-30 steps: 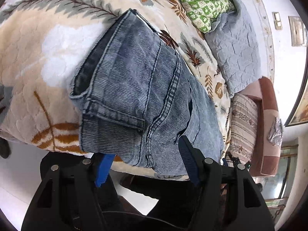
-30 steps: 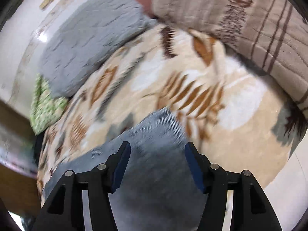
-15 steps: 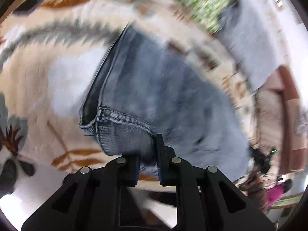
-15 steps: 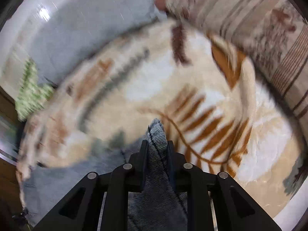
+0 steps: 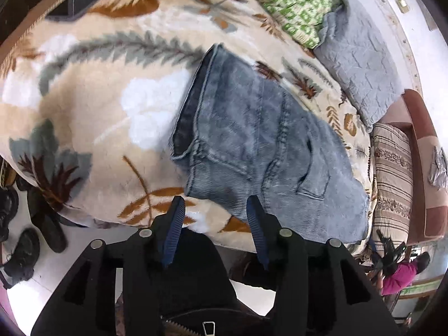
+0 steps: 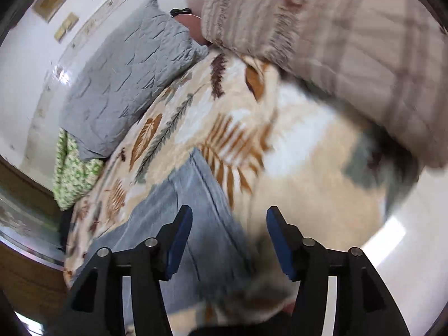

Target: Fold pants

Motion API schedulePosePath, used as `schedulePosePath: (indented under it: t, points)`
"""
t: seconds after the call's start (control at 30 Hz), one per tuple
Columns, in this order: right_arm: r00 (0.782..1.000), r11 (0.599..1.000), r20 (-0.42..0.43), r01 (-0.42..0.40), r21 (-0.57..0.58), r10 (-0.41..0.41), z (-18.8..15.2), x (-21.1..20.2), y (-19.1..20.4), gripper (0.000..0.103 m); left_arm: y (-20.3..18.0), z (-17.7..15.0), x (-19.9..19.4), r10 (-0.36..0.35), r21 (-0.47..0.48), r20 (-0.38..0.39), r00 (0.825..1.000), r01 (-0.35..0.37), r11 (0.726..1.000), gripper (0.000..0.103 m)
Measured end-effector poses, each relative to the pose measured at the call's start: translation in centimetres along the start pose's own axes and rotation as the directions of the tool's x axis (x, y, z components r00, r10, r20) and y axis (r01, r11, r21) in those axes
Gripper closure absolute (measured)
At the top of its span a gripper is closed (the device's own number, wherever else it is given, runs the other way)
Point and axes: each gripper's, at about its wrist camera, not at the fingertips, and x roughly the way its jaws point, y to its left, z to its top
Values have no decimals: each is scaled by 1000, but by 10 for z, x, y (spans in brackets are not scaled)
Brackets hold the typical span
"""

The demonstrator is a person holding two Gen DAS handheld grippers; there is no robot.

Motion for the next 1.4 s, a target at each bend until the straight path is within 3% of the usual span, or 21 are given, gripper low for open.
schedulePosePath:
  t: [0.17, 0.27, 0.43, 0.53, 0.67, 0.87, 1.03, 1.17, 1.3, 1.33, 1.4]
  points:
    - [995, 990, -37, -85, 113, 90, -37, 1, -25, 44, -57, 11, -5, 5, 135, 17, 1000, -7, 991, 48]
    - [987, 973, -58, -137, 186, 150, -55, 15, -36, 44, -109, 17, 7, -7, 246, -15, 1000, 10, 969, 44]
    - [960, 929, -17, -267, 254, 281, -68, 27, -47, 44, -211, 18, 50, 33, 446, -90, 995, 10, 895, 40]
    - [923, 885, 32, -377, 272, 384, -68, 31, -48, 44, -274, 13, 90, 80, 547, -155, 985, 18, 837, 40]
    - [889, 844, 54, -450, 292, 455, -68, 45, -48, 44, -356, -1, 150, 136, 632, -255, 957, 59, 773, 40]
    - [834, 764, 115, -542, 350, 540, -77, 57, -71, 53, -456, -21, 226, 174, 667, -365, 915, 126, 734, 40]
    - [782, 702, 140, -611, 366, 608, -81, 63, -83, 53, -521, -36, 277, 222, 722, -387, 895, 144, 676, 40]
    - [757, 676, 146, -640, 366, 637, -82, 65, -88, 53, -546, -37, 314, 240, 714, -427, 872, 161, 681, 40]
    - [740, 657, 148, -656, 371, 656, -82, 67, -90, 53, -556, -35, 344, 247, 688, -497, 832, 204, 696, 40]
    - [737, 652, 149, -660, 373, 660, -82, 67, -91, 53, -557, -37, 348, 249, 687, -519, 817, 226, 691, 40]
    - [729, 643, 147, -666, 379, 668, -83, 66, -93, 53, -562, -42, 353, 256, 707, -542, 800, 270, 653, 28]
